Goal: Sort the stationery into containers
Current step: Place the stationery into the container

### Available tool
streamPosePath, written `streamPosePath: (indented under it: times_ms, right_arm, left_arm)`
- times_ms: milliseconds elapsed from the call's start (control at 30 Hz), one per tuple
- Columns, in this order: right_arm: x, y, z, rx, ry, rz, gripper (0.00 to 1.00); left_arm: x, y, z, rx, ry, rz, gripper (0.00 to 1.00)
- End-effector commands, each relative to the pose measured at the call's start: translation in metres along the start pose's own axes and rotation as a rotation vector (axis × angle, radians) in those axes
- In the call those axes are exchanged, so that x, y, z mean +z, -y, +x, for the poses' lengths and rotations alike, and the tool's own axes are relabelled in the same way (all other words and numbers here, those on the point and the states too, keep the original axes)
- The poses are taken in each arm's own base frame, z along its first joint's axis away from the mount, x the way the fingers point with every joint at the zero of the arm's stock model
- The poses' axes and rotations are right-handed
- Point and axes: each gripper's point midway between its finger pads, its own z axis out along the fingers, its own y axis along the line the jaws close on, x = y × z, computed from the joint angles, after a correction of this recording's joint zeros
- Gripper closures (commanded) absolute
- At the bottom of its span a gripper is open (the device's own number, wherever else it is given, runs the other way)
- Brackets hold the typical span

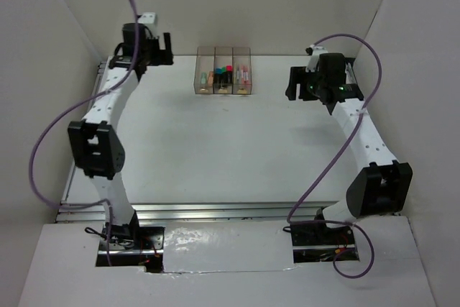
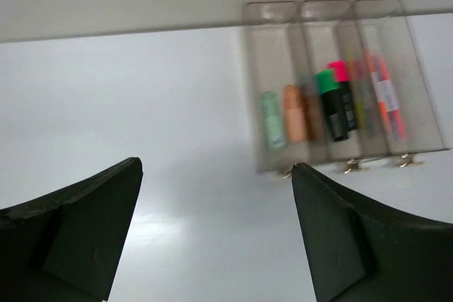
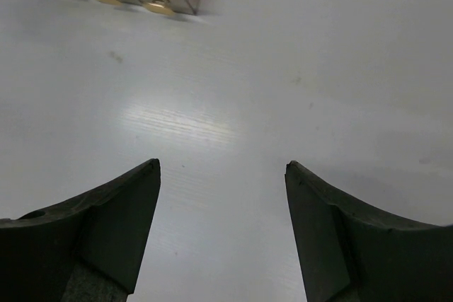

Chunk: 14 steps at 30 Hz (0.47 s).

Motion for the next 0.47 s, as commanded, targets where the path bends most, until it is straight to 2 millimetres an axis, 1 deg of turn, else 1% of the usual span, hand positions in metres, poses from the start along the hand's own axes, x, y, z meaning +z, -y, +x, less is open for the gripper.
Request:
streamPosePath:
  times_ms: [0,33,67,100,133,167,200,233,267,300,333,367,400,433]
  right_arm:
    - [-0.025,0.036,0.011,0.019,-0.004,0.118,0.22]
    - [-0.024,0.044,0.028,0.036,-0.037,0.141,0.21]
    - [-0.026,0.053,0.035,-0.005,-0.053,0.159,0.02]
    - [-0.028,0.059,0.051,0.003,-0.086,0.169,0.00]
    - [-0.032,0.075,0.060,0.014,-0.109,0.199,0.00]
    - [-0.033,0.079,0.067,0.022,-0.124,0.199,0.00]
    - [-0.036,0.092,0.082,0.054,-0.153,0.221,0.00]
    - [-0.040,0.095,0.086,0.062,-0.154,0.226,0.00]
    - [-0.043,0.099,0.091,0.067,-0.159,0.225,0.00]
    - [-0.045,0.103,0.102,0.078,-0.172,0.232,0.00]
    - [-0.051,0.109,0.103,0.086,-0.160,0.248,0.00]
    - [-0.053,0.110,0.113,0.088,-0.174,0.247,0.00]
    - [-0.060,0.114,0.112,0.085,-0.154,0.259,0.00]
    - [-0.063,0.115,0.113,0.078,-0.148,0.265,0.00]
  left_arm:
    - [-0.071,-0.037,0.045,0.052,-0.185,-0.049,0.01]
    - [-0.095,-0.040,0.042,0.066,-0.167,-0.065,0.01]
    - [-0.102,-0.060,0.092,0.081,-0.268,-0.142,0.01]
    - [-0.125,-0.068,0.090,0.105,-0.240,-0.153,0.01]
    - [-0.131,-0.071,0.128,0.098,-0.297,-0.134,0.01]
    - [-0.140,-0.075,0.138,0.132,-0.306,-0.124,0.01]
    - [-0.155,-0.073,0.140,0.140,-0.285,-0.118,0.01]
    - [-0.163,-0.082,0.166,0.117,-0.330,-0.121,0.01]
    - [-0.169,-0.080,0.173,0.111,-0.334,-0.110,0.01]
    - [-0.179,-0.080,0.172,0.110,-0.314,-0.110,0.01]
    - [-0.184,-0.081,0.187,0.103,-0.336,-0.107,0.01]
    - [-0.187,-0.082,0.191,0.094,-0.333,-0.109,0.01]
    - [-0.195,-0.081,0.194,0.096,-0.315,-0.105,0.01]
    - [-0.198,-0.081,0.195,0.102,-0.303,-0.099,0.01]
